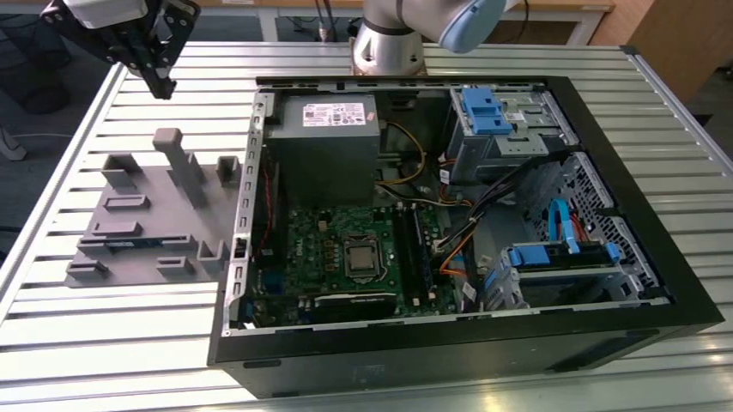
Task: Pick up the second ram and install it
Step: 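Reach for the second ram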
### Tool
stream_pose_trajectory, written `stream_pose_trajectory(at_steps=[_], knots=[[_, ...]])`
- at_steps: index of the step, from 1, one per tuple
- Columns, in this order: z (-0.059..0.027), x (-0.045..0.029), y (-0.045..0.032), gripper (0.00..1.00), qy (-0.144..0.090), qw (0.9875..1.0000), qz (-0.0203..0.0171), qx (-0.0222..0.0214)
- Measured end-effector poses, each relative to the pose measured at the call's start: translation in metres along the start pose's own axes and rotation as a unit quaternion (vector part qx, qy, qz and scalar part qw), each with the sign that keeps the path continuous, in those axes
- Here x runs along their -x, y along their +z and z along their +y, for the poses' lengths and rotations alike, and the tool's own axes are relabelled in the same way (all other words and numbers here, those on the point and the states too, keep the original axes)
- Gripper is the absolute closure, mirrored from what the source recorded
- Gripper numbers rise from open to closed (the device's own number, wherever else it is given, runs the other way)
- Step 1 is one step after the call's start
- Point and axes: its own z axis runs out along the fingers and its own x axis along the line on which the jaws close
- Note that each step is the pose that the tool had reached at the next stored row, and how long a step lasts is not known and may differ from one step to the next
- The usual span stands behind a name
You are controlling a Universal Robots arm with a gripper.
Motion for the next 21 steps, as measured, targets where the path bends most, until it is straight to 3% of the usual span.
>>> stream_pose_trajectory(at_steps=[21], knots=[[-0.0011, -0.0151, -0.0003, 0.89, 0.000, 1.0000, 0.0000, 0.0000]])
